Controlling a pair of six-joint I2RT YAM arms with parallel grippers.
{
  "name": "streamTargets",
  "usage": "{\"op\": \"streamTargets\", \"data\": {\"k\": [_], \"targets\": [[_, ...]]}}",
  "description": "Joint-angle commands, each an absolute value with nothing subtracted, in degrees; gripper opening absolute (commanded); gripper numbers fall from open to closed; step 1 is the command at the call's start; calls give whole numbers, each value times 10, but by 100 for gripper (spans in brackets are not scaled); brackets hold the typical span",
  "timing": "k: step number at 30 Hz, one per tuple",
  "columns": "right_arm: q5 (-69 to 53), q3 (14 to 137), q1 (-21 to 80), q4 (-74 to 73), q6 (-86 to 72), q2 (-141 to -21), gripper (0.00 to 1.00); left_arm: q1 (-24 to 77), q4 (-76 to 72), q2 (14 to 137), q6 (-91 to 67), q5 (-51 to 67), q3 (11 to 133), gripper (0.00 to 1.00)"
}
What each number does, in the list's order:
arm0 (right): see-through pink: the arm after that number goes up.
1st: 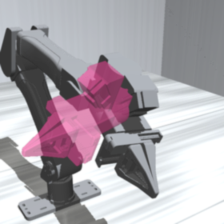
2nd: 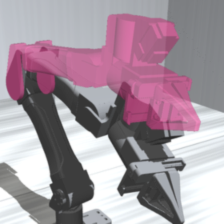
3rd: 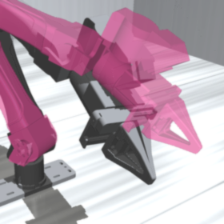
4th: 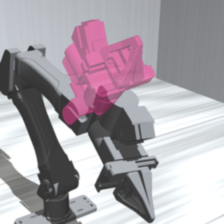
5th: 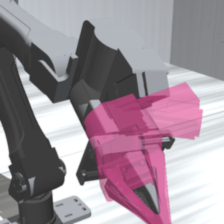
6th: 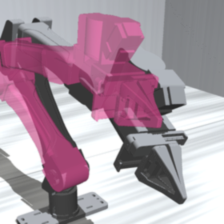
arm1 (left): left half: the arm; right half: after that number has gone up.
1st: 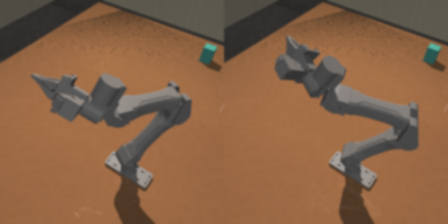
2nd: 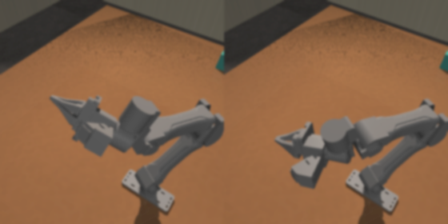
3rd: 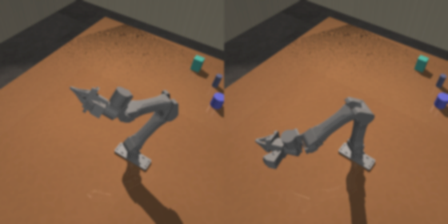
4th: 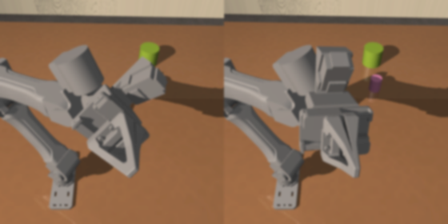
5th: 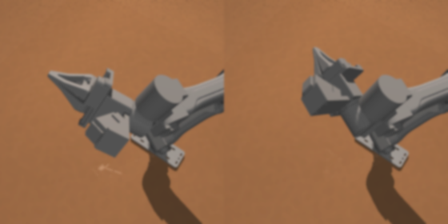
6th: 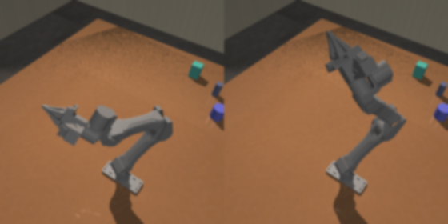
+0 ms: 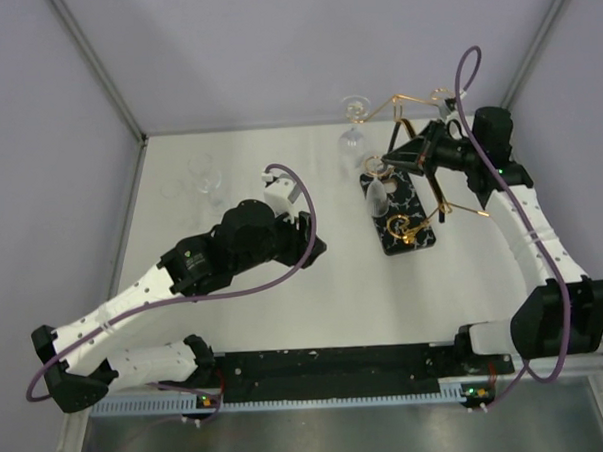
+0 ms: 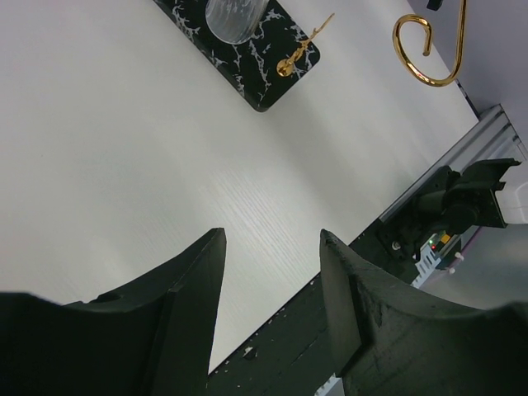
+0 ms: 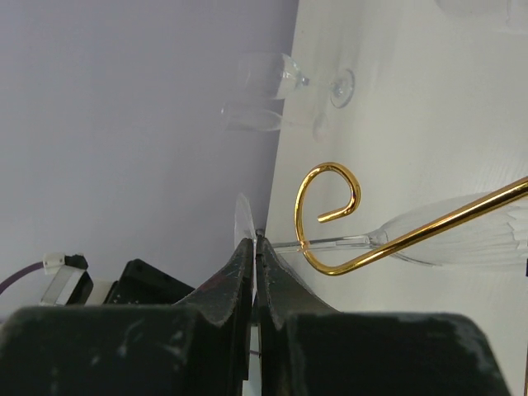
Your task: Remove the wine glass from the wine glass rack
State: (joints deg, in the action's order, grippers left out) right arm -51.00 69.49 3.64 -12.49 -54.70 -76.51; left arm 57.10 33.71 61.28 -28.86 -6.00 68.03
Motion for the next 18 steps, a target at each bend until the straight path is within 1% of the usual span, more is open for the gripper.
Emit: {"op": "streamTargets", "data": {"k": [1, 8, 18], "targets": [[-515, 692, 27, -112, -541, -735, 0, 570, 311, 611, -296, -52, 679, 55], [-479, 682, 3, -130, -533, -716, 0, 570, 312, 610, -297, -53, 680, 54], [-436, 715, 2, -131, -526, -726, 0, 570, 312, 608, -299, -54, 680, 54]]}}
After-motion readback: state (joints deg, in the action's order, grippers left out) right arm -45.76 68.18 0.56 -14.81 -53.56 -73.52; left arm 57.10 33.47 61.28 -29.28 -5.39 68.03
